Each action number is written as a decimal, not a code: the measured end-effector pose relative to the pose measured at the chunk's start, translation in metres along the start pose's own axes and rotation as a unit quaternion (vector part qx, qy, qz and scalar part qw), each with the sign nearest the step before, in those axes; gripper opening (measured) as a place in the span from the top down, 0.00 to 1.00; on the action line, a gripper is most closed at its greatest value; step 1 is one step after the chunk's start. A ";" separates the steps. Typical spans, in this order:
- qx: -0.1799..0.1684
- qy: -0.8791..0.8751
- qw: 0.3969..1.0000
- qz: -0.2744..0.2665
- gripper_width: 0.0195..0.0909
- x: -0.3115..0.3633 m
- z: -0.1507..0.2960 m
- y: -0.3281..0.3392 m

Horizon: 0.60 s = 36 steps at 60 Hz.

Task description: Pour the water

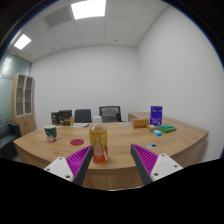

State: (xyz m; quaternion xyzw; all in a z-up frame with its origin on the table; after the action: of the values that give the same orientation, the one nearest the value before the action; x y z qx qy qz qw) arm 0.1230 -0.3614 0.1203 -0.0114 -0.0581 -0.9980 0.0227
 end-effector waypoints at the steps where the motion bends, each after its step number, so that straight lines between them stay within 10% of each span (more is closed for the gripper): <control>1: 0.001 0.001 1.000 0.003 0.11 0.004 -0.001 -0.008; 27: 0.011 0.015 1.000 -0.013 0.09 0.055 -0.019 -0.170; 29: 0.011 0.014 1.000 -0.019 0.19 0.052 -0.021 -0.178; 31: 0.013 0.011 0.999 -0.034 0.50 0.051 -0.021 -0.181; 36: -0.009 0.001 0.997 -0.077 0.57 0.041 -0.020 -0.183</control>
State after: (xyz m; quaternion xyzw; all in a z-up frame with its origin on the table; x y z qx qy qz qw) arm 0.0727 -0.1842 0.0808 -0.0062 -0.0495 -0.9973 -0.0547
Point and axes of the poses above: the point between the fingertips, and its own axes, seen from behind it with the camera up: x to the left, z up, y backward, against the way the camera looks, the point moved 1 cm from there along y, backward, against the way the camera looks, and after that the axes turned 1 degree about x, right-handed, at the moved point
